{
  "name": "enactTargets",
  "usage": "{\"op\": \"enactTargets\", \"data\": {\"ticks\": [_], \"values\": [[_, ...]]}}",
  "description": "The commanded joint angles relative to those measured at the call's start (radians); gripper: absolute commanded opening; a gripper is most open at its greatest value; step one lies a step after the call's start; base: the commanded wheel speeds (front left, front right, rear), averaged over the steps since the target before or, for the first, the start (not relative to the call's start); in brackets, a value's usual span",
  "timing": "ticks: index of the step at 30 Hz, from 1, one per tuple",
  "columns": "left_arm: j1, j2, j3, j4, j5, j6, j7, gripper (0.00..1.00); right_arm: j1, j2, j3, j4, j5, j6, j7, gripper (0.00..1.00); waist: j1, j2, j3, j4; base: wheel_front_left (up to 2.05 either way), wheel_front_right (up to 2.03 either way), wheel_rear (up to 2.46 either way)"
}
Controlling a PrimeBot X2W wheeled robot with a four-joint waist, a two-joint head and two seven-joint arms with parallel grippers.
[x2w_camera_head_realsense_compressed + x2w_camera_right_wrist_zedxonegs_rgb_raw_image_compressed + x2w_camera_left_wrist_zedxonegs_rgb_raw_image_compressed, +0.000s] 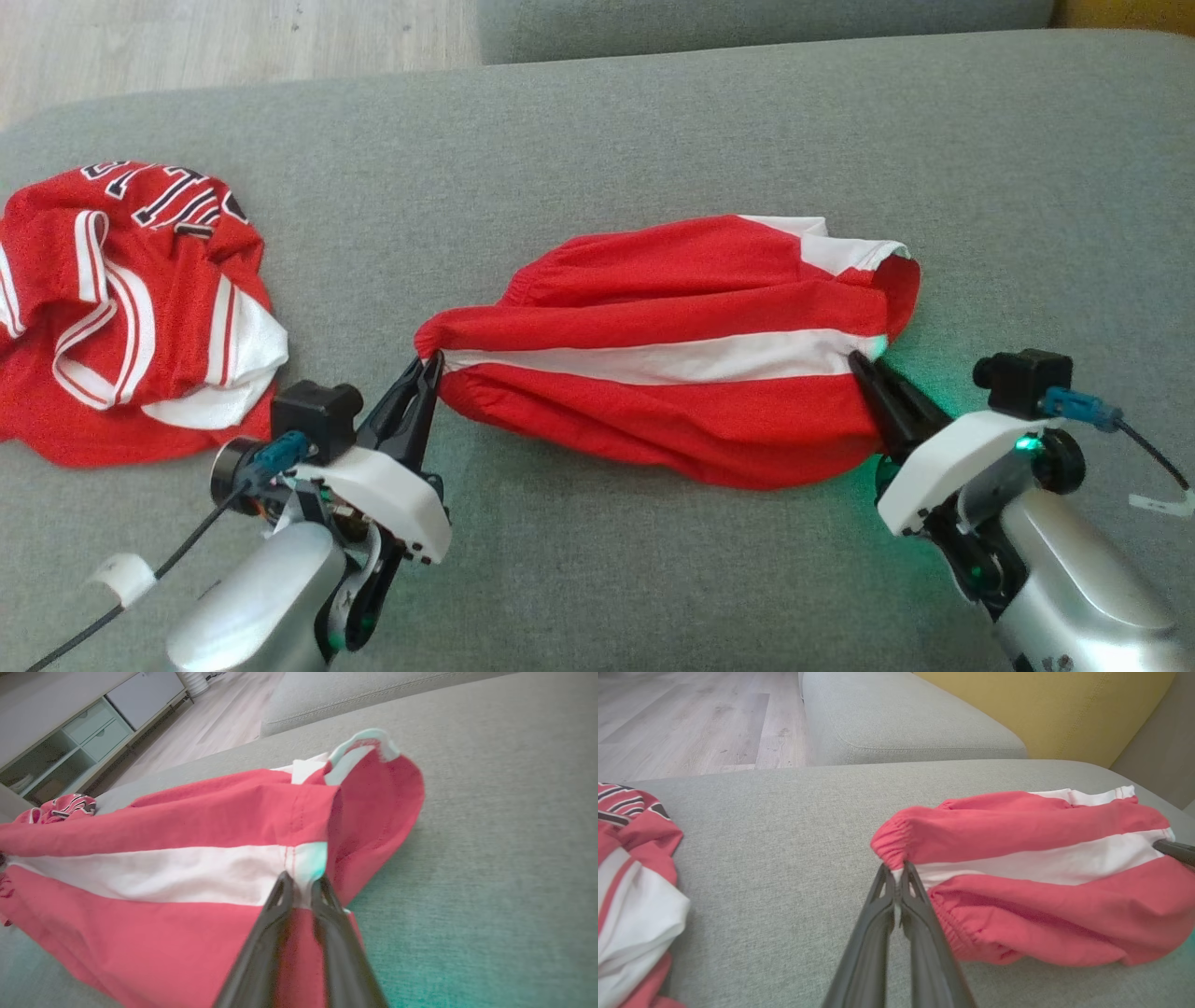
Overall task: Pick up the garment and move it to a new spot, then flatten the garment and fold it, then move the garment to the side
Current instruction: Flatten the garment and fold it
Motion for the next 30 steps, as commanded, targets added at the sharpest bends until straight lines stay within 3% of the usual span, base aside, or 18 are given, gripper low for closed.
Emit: {"op": "enactTargets", "data": {"ticks": [1,7,12,20,26,30], "values": [[-0.044,0.025,0.035,-0.019,0.0,0.003,-0.01,0.0,-0.027,-0.022,0.016,-0.032,0.009,0.008,-0.011,0.0,-0.0001,0.0,-0.001,-0.001,0.0,0.0,0.0],[-0.04,0.03,0.035,-0.018,0.001,-0.001,-0.025,0.0,-0.036,-0.064,0.077,-0.049,0.042,0.008,-0.076,0.0,-0.0001,0.0,-0.021,-0.014,0.0,0.0,0.0],[-0.035,0.046,0.041,-0.056,0.007,0.003,-0.047,0.0,-0.027,-0.105,0.07,-0.1,0.054,0.008,-0.15,0.0,-0.0001,0.0,-0.051,-0.029,0.0,0.0,0.0],[-0.083,0.147,0.09,-0.282,0.008,-0.01,-0.027,0.0,-0.057,-0.232,-0.11,-0.368,0.049,0.008,-0.187,0.0,-0.0001,0.0,-0.085,-0.064,0.0,0.0,0.0],[-0.291,0.206,0.136,-0.363,0.037,-0.067,0.042,0.0,-0.237,-0.263,-0.22,-0.513,-0.027,0.008,-0.078,0.0,-0.0001,0.0,-0.054,-0.068,0.0,0.0,0.0],[-0.545,0.146,0.141,-0.203,0.074,-0.157,0.052,0.0,-0.488,-0.227,-0.199,-0.402,-0.039,0.008,-0.011,0.0,-0.0001,0.0,0.035,-0.047,0.0,0.0,0.0]]}}
